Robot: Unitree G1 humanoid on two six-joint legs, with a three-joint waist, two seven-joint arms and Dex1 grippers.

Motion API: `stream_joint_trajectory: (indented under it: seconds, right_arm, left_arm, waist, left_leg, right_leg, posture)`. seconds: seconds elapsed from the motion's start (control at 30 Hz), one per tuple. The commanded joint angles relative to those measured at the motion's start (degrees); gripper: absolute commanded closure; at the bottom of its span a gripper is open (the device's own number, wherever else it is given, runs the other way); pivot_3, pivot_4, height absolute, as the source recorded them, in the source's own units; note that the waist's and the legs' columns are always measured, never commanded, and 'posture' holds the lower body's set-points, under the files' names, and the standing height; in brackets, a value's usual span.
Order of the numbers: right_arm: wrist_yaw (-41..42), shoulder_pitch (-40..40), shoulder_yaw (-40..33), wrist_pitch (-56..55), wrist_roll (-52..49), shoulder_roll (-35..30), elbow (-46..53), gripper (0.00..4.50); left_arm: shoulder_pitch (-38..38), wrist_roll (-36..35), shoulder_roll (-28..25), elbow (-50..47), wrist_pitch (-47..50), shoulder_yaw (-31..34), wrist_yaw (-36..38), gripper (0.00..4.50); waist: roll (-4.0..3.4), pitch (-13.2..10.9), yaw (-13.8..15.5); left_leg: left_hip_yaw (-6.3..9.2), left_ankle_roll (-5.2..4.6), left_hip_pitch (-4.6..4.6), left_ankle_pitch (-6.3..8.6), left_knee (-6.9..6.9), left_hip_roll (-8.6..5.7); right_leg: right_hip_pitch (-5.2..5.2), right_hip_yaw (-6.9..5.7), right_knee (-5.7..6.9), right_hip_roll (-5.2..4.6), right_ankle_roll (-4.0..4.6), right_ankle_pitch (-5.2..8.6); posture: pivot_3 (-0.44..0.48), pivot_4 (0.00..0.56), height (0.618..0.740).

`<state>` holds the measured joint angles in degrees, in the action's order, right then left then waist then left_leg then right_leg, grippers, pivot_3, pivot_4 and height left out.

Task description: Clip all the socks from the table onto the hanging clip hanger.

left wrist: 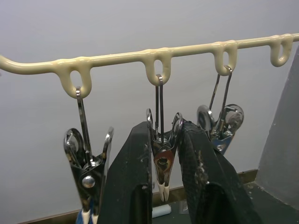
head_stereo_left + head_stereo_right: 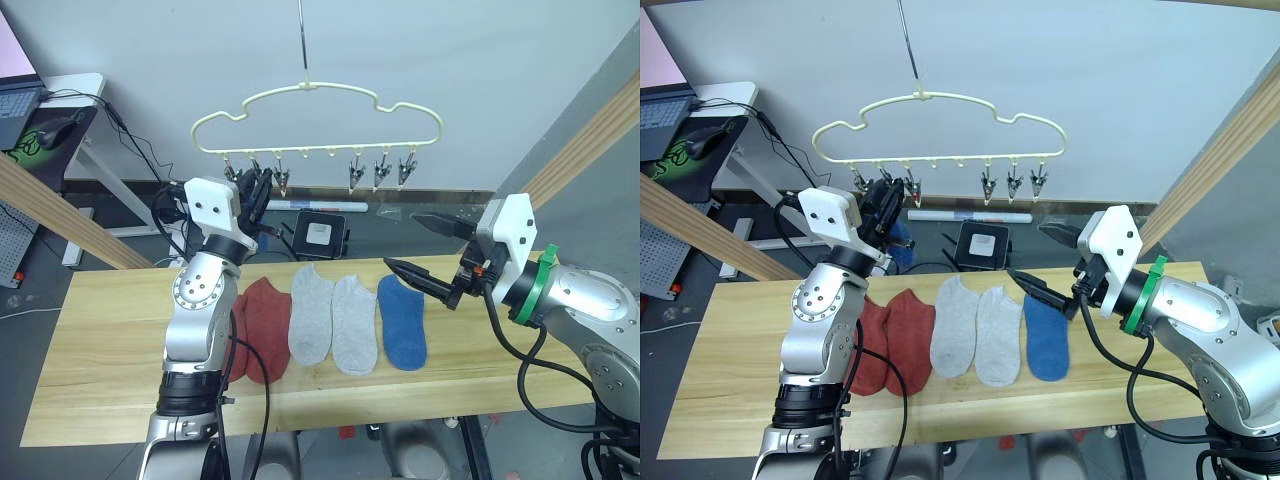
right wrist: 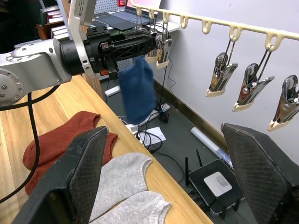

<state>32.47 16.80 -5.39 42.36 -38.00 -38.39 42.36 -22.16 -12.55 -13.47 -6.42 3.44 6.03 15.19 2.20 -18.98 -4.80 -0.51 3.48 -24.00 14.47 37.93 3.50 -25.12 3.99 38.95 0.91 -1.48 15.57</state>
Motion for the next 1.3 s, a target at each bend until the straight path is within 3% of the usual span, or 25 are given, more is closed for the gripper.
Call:
stream_joint_trajectory:
  seconds: [0.03, 0.33, 0.4, 0.6, 0.9, 1.07, 1.3]
  right_arm:
    - [0.0, 0.0, 0.1, -1.4, 0.2, -0.1, 1.4, 0.43]
    - [-1.7, -0.9, 2.1, -0.7, 3.8, -0.5, 0.0, 0.43]
    - [-2.7, -1.7, 3.3, -0.1, 5.5, -0.4, -0.7, 0.07]
    - [-8.8, -4.2, 11.2, 3.8, 11.6, 3.0, -3.7, 0.00]
    - [-17.2, -6.2, 20.6, -5.2, 27.2, 12.8, -22.9, 0.00]
    - [-18.1, -5.1, 20.0, -11.0, 31.2, 17.0, -32.7, 0.00]
    - [-18.1, -4.5, 17.5, -13.7, 32.9, 21.1, -38.8, 0.00]
  left_arm:
    - [-0.3, 0.2, -0.4, -1.4, -1.4, 0.5, 0.2, 4.01]
    - [0.6, 0.0, -0.6, -2.5, -1.1, 0.8, 0.3, 4.01]
    - [0.8, -0.1, -0.7, -3.1, -0.8, 0.9, 0.3, 4.01]
    - [1.9, 0.2, -1.6, -6.3, 0.8, 0.4, 0.4, 4.01]
    - [1.8, -0.4, -2.1, -9.6, 4.4, 0.6, 0.0, 4.02]
    - [1.8, -1.2, -2.1, -10.9, 6.2, 0.6, 0.1, 4.02]
    - [1.6, -2.2, -2.2, -11.8, 7.9, 1.1, 0.1, 4.02]
  waist:
    - [0.00, 0.0, 0.0]
    - [0.00, 0.0, 0.0]
    - [0.00, 0.0, 0.0]
    - [-0.01, -0.3, 0.0]
    - [-0.18, -2.0, 0.1]
    - [-0.27, -2.7, 0.2]
    - [-0.29, -2.8, 0.2]
  left_leg:
    - [0.00, 0.00, 0.00, 0.00, 0.00, 0.00]
    - [0.00, 0.00, 0.00, 0.00, 0.00, 0.00]
    - [0.00, 0.00, 0.00, 0.00, 0.00, 0.00]
    - [0.01, 0.01, 0.01, 0.00, -0.05, 0.04]
    - [0.02, 0.04, 0.02, -0.01, -0.05, 0.05]
    - [0.02, 0.09, 0.01, -0.04, -0.08, 0.07]
    - [0.03, 0.09, 0.02, -0.03, -0.08, 0.06]
  right_leg:
    - [0.00, 0.00, 0.00, 0.00, 0.00, 0.00]
    - [0.00, 0.00, 0.00, 0.00, 0.00, 0.00]
    - [0.00, 0.00, 0.00, -0.01, -0.01, 0.01]
    - [-0.04, 0.06, -0.01, 0.00, -0.06, 0.04]
    - [-0.12, 0.13, 0.00, -0.05, -0.21, 0.11]
    - [-0.15, 0.13, 0.01, -0.06, -0.20, 0.11]
    - [-0.15, 0.14, 0.02, -0.06, -0.18, 0.09]
  posture:
    - [-0.199, 0.356, 0.740]
    - [-0.194, 0.356, 0.740]
    - [-0.190, 0.361, 0.740]
    - [-0.170, 0.396, 0.740]
    - [-0.144, 0.424, 0.740]
    - [-0.133, 0.426, 0.740]
    - [-0.125, 0.427, 0.740]
